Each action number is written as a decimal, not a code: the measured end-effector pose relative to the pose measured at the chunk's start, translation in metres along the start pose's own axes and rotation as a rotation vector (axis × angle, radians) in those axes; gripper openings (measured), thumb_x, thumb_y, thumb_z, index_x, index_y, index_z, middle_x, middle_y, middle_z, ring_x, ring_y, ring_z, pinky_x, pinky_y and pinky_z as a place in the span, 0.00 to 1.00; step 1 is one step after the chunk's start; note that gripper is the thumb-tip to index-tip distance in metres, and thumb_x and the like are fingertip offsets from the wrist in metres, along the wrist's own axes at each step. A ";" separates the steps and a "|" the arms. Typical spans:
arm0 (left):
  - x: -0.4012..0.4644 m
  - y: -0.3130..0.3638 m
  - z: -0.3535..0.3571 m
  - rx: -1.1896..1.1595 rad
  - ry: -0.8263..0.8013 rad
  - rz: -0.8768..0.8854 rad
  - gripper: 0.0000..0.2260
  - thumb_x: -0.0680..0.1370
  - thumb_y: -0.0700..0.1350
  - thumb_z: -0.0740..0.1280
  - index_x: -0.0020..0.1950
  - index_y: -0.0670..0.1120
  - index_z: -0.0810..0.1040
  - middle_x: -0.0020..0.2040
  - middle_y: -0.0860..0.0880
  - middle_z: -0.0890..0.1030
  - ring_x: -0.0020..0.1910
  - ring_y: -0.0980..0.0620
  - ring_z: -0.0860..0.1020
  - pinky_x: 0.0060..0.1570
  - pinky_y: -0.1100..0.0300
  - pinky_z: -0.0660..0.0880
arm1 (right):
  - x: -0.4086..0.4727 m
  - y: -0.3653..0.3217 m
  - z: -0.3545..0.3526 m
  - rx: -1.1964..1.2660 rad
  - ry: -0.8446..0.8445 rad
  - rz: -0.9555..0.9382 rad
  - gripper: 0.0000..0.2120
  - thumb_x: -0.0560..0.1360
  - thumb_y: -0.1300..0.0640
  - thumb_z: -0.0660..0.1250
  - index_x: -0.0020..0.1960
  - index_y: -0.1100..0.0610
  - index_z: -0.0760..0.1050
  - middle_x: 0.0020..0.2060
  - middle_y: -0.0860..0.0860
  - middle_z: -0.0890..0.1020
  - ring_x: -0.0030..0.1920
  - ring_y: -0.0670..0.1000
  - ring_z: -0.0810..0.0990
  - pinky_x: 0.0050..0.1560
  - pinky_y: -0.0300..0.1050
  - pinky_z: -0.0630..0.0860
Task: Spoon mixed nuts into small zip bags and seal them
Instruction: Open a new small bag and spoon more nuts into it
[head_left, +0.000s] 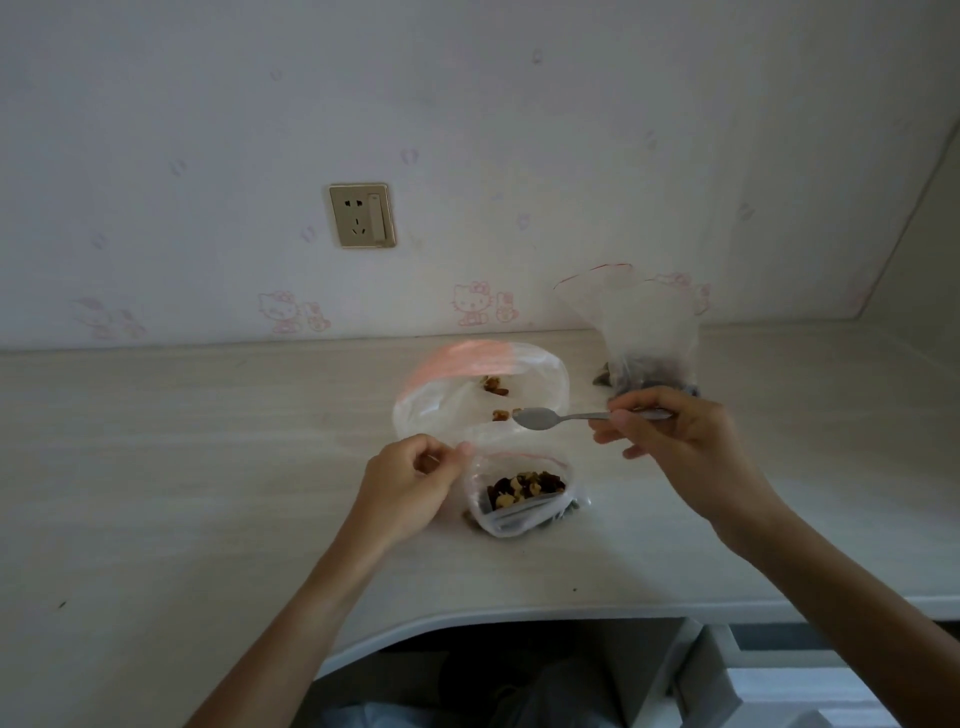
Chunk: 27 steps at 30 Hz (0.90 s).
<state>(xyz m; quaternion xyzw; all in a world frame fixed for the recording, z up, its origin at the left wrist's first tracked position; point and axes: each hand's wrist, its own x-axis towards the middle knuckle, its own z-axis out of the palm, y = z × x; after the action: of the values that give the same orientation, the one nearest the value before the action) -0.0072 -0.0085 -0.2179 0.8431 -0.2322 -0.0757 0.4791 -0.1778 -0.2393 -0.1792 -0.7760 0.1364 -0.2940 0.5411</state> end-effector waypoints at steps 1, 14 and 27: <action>0.003 -0.003 -0.004 0.040 0.053 -0.026 0.16 0.77 0.63 0.70 0.41 0.51 0.82 0.34 0.53 0.83 0.34 0.60 0.80 0.34 0.68 0.71 | 0.005 0.003 0.001 0.040 0.017 0.047 0.03 0.80 0.61 0.68 0.52 0.58 0.81 0.43 0.49 0.89 0.46 0.49 0.88 0.44 0.44 0.83; 0.051 0.004 -0.003 -0.035 0.097 -0.230 0.25 0.71 0.69 0.72 0.50 0.47 0.79 0.38 0.52 0.87 0.33 0.56 0.86 0.30 0.57 0.80 | 0.045 0.021 0.038 -0.514 0.064 -0.058 0.03 0.82 0.59 0.67 0.51 0.56 0.80 0.42 0.49 0.85 0.41 0.48 0.83 0.42 0.45 0.81; 0.079 0.026 0.038 -0.565 -0.019 -0.208 0.13 0.72 0.40 0.77 0.56 0.47 0.84 0.47 0.47 0.89 0.46 0.48 0.88 0.45 0.53 0.84 | 0.063 0.030 0.058 -0.225 0.088 0.196 0.06 0.79 0.59 0.70 0.45 0.52 0.81 0.40 0.43 0.86 0.42 0.37 0.82 0.36 0.26 0.72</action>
<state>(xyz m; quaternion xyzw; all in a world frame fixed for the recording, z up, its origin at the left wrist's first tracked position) 0.0407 -0.0856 -0.2081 0.6949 -0.1189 -0.1940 0.6821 -0.0899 -0.2400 -0.2011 -0.8009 0.2671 -0.2566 0.4705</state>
